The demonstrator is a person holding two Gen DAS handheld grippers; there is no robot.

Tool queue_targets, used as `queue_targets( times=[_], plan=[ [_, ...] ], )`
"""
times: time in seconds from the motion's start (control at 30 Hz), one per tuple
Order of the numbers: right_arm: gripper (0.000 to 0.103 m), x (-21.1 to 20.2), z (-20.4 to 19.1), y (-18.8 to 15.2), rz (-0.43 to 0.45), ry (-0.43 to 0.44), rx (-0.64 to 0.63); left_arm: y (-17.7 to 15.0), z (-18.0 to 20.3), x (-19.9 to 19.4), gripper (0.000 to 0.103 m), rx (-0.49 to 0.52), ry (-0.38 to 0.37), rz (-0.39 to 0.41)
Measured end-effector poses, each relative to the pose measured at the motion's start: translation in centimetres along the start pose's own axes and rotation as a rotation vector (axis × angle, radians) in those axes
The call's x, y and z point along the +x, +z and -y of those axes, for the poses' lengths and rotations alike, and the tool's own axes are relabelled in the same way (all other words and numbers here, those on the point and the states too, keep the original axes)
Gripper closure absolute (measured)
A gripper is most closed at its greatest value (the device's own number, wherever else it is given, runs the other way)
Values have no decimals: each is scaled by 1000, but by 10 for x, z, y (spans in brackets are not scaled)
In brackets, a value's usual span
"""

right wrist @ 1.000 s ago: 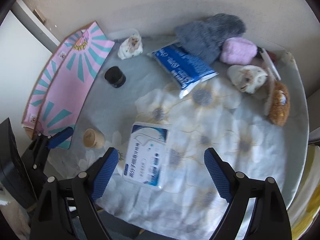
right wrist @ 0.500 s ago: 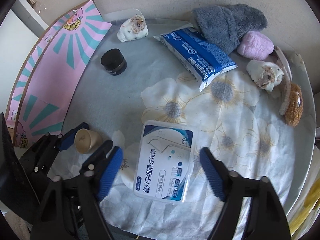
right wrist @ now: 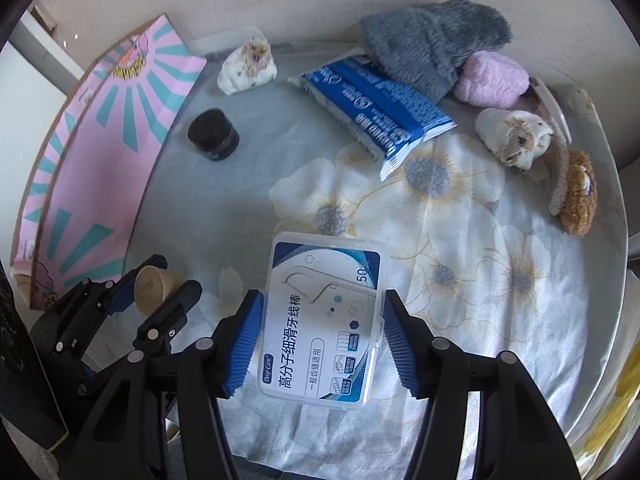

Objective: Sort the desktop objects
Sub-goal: 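Grasp the round beige lid with left gripper while right grasps floss-pick box, then carry the beige lid and floss-pick box over the cardboard box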

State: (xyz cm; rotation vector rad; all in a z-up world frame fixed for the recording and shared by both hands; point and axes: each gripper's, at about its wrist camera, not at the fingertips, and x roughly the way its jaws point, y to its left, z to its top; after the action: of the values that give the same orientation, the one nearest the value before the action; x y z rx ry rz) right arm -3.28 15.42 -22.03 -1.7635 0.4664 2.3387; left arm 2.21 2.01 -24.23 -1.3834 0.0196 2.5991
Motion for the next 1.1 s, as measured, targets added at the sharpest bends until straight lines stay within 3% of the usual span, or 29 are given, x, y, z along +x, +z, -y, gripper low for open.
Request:
queue_targets(
  times=[0.4, 0.67, 1.1],
  plan=[
    [48, -32, 20, -12, 61, 8, 52, 25, 5, -25, 73, 33, 20, -2],
    [48, -41, 15, 23, 117, 20, 54, 51, -10, -52, 73, -3, 32, 38],
    [48, -75, -7, 72, 188, 53, -71, 99, -52, -98, 73, -96, 34, 94]
  ],
)
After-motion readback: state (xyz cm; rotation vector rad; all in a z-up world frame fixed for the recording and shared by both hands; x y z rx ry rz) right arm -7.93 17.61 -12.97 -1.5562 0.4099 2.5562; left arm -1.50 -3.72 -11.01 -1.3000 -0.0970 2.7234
